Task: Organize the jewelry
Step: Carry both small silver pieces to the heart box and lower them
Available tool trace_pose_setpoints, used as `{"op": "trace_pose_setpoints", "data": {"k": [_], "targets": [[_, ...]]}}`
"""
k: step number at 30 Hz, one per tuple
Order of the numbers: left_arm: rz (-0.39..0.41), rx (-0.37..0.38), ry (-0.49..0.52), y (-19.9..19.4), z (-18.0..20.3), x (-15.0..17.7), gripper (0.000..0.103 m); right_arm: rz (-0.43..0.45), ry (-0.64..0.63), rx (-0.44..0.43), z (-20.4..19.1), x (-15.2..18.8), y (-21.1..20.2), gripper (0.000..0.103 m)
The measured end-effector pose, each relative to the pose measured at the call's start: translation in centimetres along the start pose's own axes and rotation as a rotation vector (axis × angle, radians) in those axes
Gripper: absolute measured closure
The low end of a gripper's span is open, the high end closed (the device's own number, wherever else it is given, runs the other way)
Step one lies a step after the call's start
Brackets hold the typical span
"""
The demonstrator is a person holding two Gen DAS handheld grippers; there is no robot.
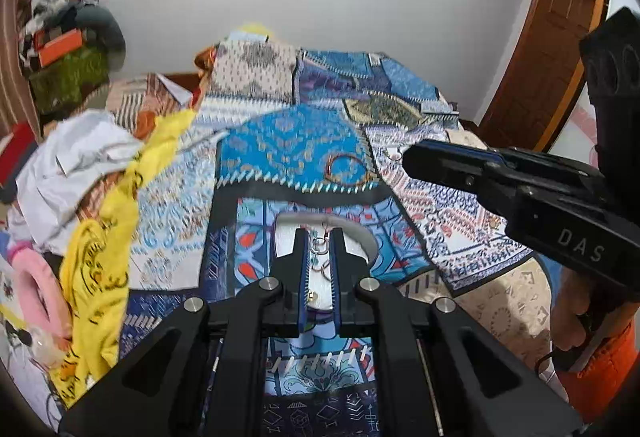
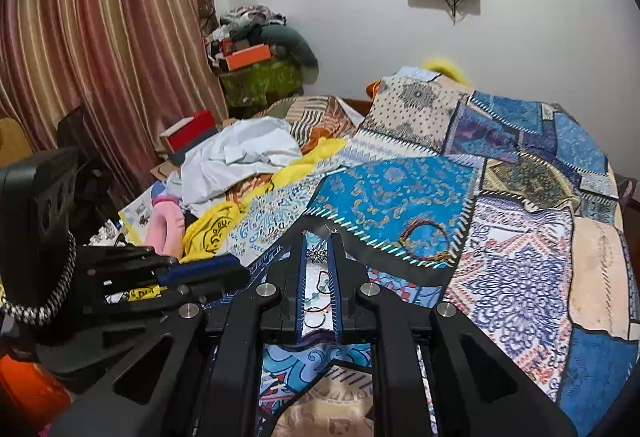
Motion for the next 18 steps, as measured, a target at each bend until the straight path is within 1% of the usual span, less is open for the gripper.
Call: {"op": "trace_pose_setpoints", "data": {"k": [5, 12, 15, 18], "targets": [[-0.036, 0.007, -0.014, 1.6, -0.5, 1.0, 0.095, -0.057, 0.005, -0.004, 0.3, 1.5, 1.8, 0.094], [-0.07, 0.022, -0.042, 3.8, -1.3, 1.2, 0.095, -0.156, -0.018, 0.012, 1.3, 4.4, 3.5, 0.094], [-0.084, 0.033, -0.057, 4.6, -1.4, 1.3, 0.095, -0.18, -0.02, 0.007, 1.5, 5.0, 3.9, 0.094], [-0.088, 0.028, -0.05, 5.2, -1.4, 1.2, 0.095, -0.194, -0.02, -0.002, 1.6, 5.3, 4.1, 0.094]]}}
Point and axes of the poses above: each gripper's, at about its wrist camera, not at the fingertips, and y roughly the way its jaws point, z to its right, x to its underside, the point moved 5 cm from there along y, roughly the way its jaws point, and after that the axes turned 11 degrees about z, right-handed, at the moved point
